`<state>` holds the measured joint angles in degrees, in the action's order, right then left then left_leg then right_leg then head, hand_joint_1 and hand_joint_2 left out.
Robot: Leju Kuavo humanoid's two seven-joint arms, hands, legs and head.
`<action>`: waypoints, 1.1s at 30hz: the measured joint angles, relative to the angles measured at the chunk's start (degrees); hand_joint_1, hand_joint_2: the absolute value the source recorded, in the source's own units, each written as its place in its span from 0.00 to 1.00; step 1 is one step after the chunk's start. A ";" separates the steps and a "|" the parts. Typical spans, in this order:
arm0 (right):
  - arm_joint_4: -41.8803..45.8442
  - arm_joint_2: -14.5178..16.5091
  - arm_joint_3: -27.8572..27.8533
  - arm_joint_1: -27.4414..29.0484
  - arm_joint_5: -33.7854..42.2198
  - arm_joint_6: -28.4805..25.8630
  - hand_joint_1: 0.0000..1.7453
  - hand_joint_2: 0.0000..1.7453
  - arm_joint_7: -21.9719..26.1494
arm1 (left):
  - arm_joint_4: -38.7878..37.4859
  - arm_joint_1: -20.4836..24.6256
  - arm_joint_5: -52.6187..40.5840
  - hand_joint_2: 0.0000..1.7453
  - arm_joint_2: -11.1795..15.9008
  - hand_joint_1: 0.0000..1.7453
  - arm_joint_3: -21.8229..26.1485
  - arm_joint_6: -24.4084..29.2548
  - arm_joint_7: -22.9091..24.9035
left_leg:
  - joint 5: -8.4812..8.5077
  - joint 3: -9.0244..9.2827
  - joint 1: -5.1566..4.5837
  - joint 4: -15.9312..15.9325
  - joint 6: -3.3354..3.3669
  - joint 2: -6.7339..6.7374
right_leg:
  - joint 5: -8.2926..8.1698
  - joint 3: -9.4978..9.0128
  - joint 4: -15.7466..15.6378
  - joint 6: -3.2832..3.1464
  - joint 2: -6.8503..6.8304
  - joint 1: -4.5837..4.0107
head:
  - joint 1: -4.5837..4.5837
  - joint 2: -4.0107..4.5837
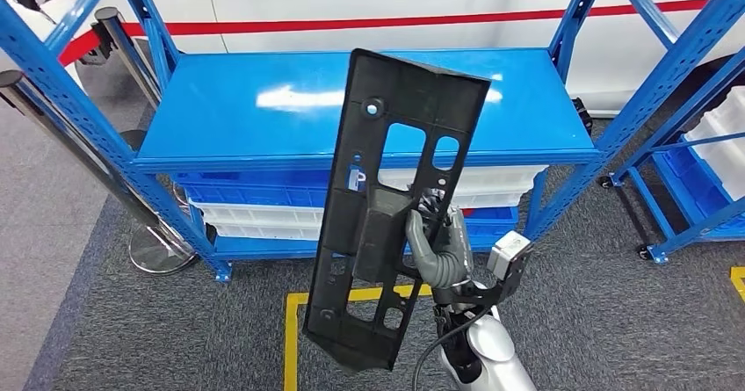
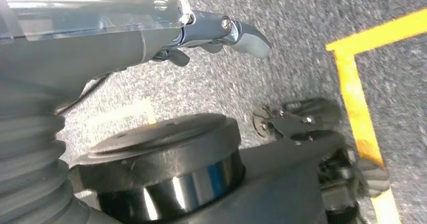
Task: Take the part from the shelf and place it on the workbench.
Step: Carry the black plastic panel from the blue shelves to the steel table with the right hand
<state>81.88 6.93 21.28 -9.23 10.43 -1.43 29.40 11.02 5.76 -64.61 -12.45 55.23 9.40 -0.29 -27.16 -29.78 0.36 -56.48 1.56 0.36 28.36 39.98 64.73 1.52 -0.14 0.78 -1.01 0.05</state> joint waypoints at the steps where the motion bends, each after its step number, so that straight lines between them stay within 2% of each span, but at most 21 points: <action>1: -0.05 0.14 -0.71 0.33 0.38 -0.54 1.00 1.00 -0.32 | 0.00 -0.01 -0.18 1.00 0.02 0.00 0.00 0.00 -0.01 | 0.42 -0.68 -0.10 -0.18 0.25 0.03 | 2.62 1.06 3.78 0.12 0.02 0.02 | 0.03 0.00; 2: -0.11 0.27 -1.39 0.67 0.67 -1.00 1.00 1.00 -0.63 | 0.00 -0.01 -0.31 1.00 0.04 0.00 0.00 0.00 -0.02 | 0.81 -1.39 -0.19 -0.41 0.33 0.05 | 4.32 1.86 7.32 0.23 0.02 0.05 | 0.04 0.00; 4: -0.25 0.43 -2.48 1.26 0.93 -1.52 1.00 1.00 -1.00 | 0.00 0.05 -0.42 1.00 0.09 0.00 0.00 0.00 -0.03 | 1.51 -2.87 -0.30 -0.99 0.27 0.07 | 4.08 1.30 10.06 0.33 0.02 0.10 | 0.04 -0.01; 6: -0.29 0.61 -3.04 1.53 0.95 -1.54 1.00 1.00 -1.02 | 0.00 0.17 -0.46 1.00 0.13 0.00 -0.01 -0.04 -0.04 | 2.05 -4.29 -0.31 -1.74 0.01 0.07 | 1.31 -2.97 5.40 0.18 0.01 0.14 | 0.04 -0.01; 8: -0.11 0.90 -3.34 1.68 0.99 -0.77 1.00 1.00 -0.07 | 0.00 0.28 -0.73 1.00 0.14 0.00 -0.05 -0.22 -0.01 | 2.53 -5.41 -0.49 -2.44 -0.44 0.06 | 0.65 -7.97 -1.89 -0.26 0.05 -0.09 | 0.02 -0.01; 9: 0.10 1.00 -3.48 1.90 1.14 0.18 1.00 1.00 0.75 | 0.00 0.32 -0.96 1.00 0.16 0.00 -0.10 -0.36 0.05 | 2.86 -5.74 -0.56 -2.61 -0.71 0.06 | 0.90 -9.31 -4.22 -0.52 0.08 -0.24 | 0.01 -0.01; 12: 0.93 1.04 -3.86 3.13 1.62 3.86 1.00 1.00 2.71 | 0.00 0.29 -1.49 1.00 0.28 0.00 -0.19 -0.68 0.23 | 3.67 -6.36 -0.46 -2.64 -1.68 0.01 | 0.41 -9.14 -5.84 -1.59 0.00 -0.38 | 0.02 -0.01; 13: 1.14 1.04 -3.90 3.51 1.62 4.64 1.00 1.00 2.90 | 0.00 0.29 -1.61 1.00 0.33 0.00 -0.20 -0.76 0.28 | 2.81 -6.73 -0.39 -3.19 -1.97 -0.05 | -0.13 -8.75 -6.03 -2.06 -0.09 -0.30 | -0.01 -0.01; 15: 1.51 1.04 -3.93 4.16 1.55 5.48 1.00 1.00 2.98 | 0.00 0.44 -1.96 1.00 0.41 0.00 -0.24 -0.92 0.46 | -1.58 -7.88 -0.20 -7.03 -2.38 -0.14 | -1.25 -7.76 -6.27 -2.89 -0.35 -0.13 | -0.13 -0.01; 17: 1.96 1.05 -4.08 5.01 1.39 5.94 1.00 1.00 2.99 | 0.00 0.65 -2.43 1.00 0.46 0.00 -0.39 -1.14 0.84 | -6.54 -8.97 -0.09 -13.94 -2.72 -0.14 | -2.30 -6.41 -6.16 -3.24 -0.52 -0.20 | -0.24 -0.01; 18: 2.15 1.05 -4.19 5.49 1.23 6.13 1.00 1.00 2.99 | 0.00 0.72 -2.61 1.00 0.50 0.00 -0.50 -1.21 1.09 | -7.41 -8.96 -0.05 -16.62 -2.86 -0.14 | -2.83 -5.69 -6.07 -3.21 -0.61 -0.24 | -0.24 -0.01; 19: 2.36 1.05 -4.31 6.01 1.04 6.37 1.00 1.00 2.97 | 0.00 0.74 -2.76 1.00 0.55 0.00 -0.62 -1.24 1.38 | -7.04 -8.27 0.01 -17.98 -2.97 -0.14 | -3.40 -4.86 -5.95 -3.15 -0.67 -0.25 | -0.25 -0.01; 20: 2.56 1.05 -4.39 6.46 0.77 6.60 1.00 1.00 2.96 | 0.00 0.71 -2.86 1.00 0.61 0.00 -0.72 -1.21 1.67 | -5.49 -6.75 0.09 -17.24 -3.02 -0.14 | -3.93 -4.05 -5.79 -3.04 -0.69 -0.25 | -0.24 -0.01; 22: 2.98 1.05 -4.50 7.19 0.15 7.10 1.00 1.00 2.92 | 0.00 0.56 -2.96 1.00 0.79 0.00 -0.89 -0.92 2.11 | -2.92 -1.53 0.20 -10.69 -2.90 -0.16 | -4.98 -2.49 -5.39 -2.66 -0.56 -0.26 | -0.25 -0.01; 24: 3.33 1.10 -4.61 7.55 -0.41 7.53 1.00 1.00 2.89 | 0.00 0.29 -2.91 1.00 0.96 0.00 -1.03 -0.58 2.27 | -3.61 3.40 0.01 -2.82 -2.53 -0.25 | -6.05 -1.59 -5.18 -2.03 -0.44 -0.31 | -0.21 -0.01; 25: 3.45 1.14 -4.66 7.64 -0.59 7.68 1.00 1.00 2.89 | 0.00 0.14 -2.86 1.00 1.01 0.00 -1.08 -0.48 2.29 | -4.34 4.49 -0.16 -0.57 -2.29 -0.30 | -6.65 -1.39 -5.29 -1.66 -0.45 -0.28 | -0.20 -0.01; 27: 3.58 1.20 -4.73 7.76 -0.71 7.81 1.00 1.00 2.89 | 0.00 -0.12 -2.71 1.00 1.07 0.00 -1.09 -0.43 2.26 | -3.75 4.20 -0.25 0.31 -1.60 -0.30 | -7.78 -1.23 -5.78 -0.91 -0.51 -0.18 | -0.16 -0.01; 28: 3.60 1.21 -4.78 7.83 -0.72 7.83 1.00 1.00 2.90 | 0.00 -0.15 -2.68 1.00 1.08 0.00 -1.09 -0.42 2.23 | -3.06 3.71 -0.18 0.44 -1.16 -0.22 | -7.31 -0.95 -5.61 -0.59 -0.42 -0.10 | -0.16 -0.01; 29: 3.60 1.21 -4.83 7.89 -0.74 7.83 1.00 1.00 2.95 | 0.00 -0.15 -2.75 1.00 1.10 0.00 -1.11 -0.42 2.14 | -2.28 3.11 -0.09 0.56 -0.69 -0.09 | -5.67 -0.46 -4.56 -0.35 -0.32 -0.06 | -0.12 -0.01; 32: 3.69 1.21 -5.10 8.45 -0.74 8.13 1.00 1.00 3.82 | 0.00 -0.04 -3.54 1.00 1.19 0.00 -1.38 -0.33 1.83 | -0.14 0.68 -0.22 0.42 0.12 0.23 | 2.86 1.76 4.53 0.06 -0.13 0.06 | -0.03 -0.01; 33: 3.87 1.20 -5.25 8.92 -0.61 8.65 1.00 1.00 4.46 | 0.00 0.00 -3.82 1.00 1.23 0.00 -1.52 -0.29 1.79 | 0.48 -0.27 -0.31 0.22 0.18 0.26 | 4.11 2.15 7.94 0.18 -0.13 0.07 | -0.04 -0.01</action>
<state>85.75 8.13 16.03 -0.31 9.82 7.23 33.86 11.02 5.77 -68.43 -11.21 53.71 9.11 1.50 -26.68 -30.05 0.05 -56.26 1.74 0.62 32.46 42.13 72.67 1.69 -0.27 0.85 -1.04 0.04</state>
